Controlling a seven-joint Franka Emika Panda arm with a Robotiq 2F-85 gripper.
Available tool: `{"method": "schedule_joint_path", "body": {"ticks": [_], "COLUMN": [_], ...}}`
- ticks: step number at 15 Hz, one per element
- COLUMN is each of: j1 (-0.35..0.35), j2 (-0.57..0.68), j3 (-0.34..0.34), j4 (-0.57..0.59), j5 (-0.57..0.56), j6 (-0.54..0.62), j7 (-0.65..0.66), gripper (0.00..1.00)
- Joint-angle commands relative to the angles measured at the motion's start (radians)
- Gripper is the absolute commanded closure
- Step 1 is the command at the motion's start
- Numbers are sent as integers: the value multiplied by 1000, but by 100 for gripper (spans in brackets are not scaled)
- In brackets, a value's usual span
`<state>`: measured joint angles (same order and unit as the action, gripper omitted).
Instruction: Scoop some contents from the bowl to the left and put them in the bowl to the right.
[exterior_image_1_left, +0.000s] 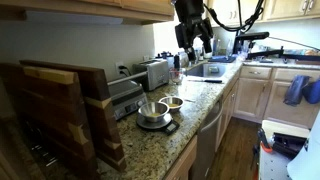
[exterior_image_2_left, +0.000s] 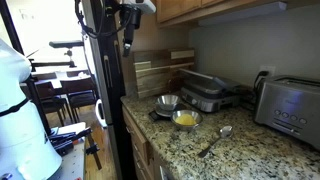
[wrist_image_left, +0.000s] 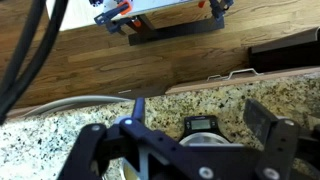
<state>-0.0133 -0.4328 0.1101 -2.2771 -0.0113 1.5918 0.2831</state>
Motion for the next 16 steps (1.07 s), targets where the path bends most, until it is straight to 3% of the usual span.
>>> {"method": "schedule_joint_path", "body": {"ticks": [1, 7, 16], "j1": [7, 7, -42], "j2": [1, 1, 43], "j3": [-6, -6, -95], "j4": [2, 2, -64], "j5": [-2, -2, -100], "j6": [-1, -1, 196], "j7": [2, 2, -112], "gripper": [0, 0, 0]}}
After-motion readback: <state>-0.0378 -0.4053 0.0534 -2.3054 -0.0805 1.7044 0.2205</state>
